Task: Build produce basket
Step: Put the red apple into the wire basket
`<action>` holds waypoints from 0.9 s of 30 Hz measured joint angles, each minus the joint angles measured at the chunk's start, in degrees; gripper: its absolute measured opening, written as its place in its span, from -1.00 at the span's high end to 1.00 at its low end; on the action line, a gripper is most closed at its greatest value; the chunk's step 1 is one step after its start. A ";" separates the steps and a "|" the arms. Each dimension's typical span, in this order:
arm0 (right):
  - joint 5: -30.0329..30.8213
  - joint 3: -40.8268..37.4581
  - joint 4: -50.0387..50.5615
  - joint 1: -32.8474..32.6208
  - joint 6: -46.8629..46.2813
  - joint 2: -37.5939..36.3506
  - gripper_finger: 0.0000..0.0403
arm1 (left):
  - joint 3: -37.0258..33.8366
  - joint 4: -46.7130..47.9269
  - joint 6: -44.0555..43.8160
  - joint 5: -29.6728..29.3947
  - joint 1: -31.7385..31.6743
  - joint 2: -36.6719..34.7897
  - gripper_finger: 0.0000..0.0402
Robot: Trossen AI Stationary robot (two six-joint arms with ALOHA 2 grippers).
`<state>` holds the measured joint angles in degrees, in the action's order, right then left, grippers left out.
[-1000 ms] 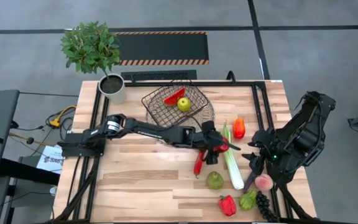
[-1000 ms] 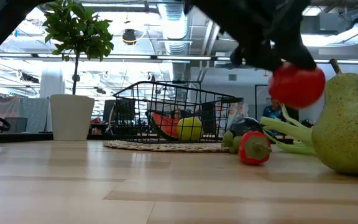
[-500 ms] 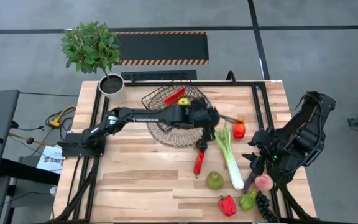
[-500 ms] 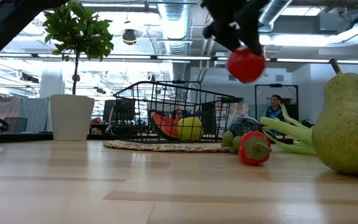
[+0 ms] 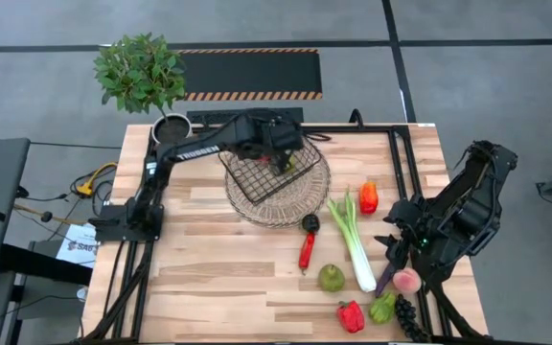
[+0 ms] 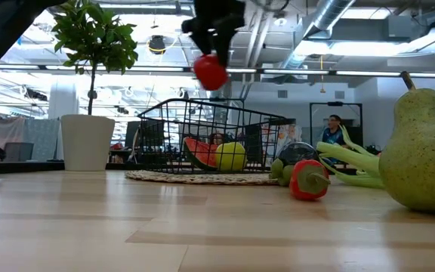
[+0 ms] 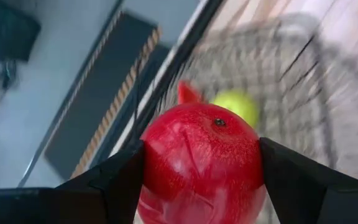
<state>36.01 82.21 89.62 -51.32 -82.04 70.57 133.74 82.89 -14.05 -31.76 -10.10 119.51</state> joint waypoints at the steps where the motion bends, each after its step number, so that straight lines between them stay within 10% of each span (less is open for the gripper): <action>1: 0.00 0.00 0.03 0.04 0.02 0.00 -0.45 | -0.05 2.14 -0.21 0.39 -0.54 -0.23 -0.30; 27: 0.00 0.01 0.36 0.03 -1.57 -0.07 -0.45 | -20.53 -8.82 3.87 12.14 -3.33 -2.16 -0.30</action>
<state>36.01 82.23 89.99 -51.29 -83.61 70.50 113.21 74.07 -10.18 -19.61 -13.43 117.35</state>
